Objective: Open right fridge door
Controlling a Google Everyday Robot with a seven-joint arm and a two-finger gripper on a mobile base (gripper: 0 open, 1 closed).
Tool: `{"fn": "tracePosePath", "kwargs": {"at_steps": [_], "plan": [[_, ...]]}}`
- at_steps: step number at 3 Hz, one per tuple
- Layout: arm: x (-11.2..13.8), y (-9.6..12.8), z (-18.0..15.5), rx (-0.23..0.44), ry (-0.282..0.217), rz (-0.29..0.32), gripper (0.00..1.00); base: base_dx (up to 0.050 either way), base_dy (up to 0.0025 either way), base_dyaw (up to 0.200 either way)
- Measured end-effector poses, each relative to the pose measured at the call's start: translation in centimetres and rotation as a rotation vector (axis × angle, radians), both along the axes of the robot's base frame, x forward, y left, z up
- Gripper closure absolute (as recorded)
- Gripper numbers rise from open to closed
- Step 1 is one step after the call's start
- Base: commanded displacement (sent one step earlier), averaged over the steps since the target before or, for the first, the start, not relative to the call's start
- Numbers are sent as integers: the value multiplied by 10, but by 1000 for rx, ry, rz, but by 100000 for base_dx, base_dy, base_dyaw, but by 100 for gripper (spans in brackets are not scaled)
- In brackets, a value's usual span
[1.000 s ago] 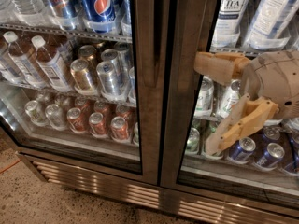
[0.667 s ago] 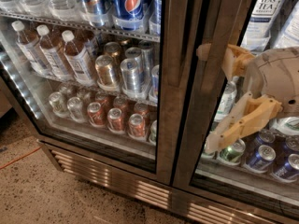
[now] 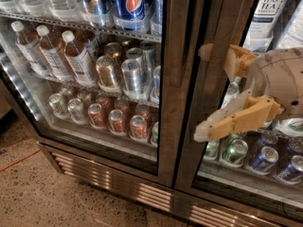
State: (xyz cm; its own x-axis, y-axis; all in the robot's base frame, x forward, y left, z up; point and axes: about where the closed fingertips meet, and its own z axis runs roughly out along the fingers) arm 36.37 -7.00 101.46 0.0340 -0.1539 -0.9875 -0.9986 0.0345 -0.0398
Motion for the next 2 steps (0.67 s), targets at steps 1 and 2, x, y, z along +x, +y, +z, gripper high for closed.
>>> {"fn": "tracePosePath", "kwargs": {"at_steps": [1,2], "plan": [[0,0,0,0,0,0,100,-4597,-6,48],[0,0,0,0,0,0,100,-4348,223,-10046]]}}
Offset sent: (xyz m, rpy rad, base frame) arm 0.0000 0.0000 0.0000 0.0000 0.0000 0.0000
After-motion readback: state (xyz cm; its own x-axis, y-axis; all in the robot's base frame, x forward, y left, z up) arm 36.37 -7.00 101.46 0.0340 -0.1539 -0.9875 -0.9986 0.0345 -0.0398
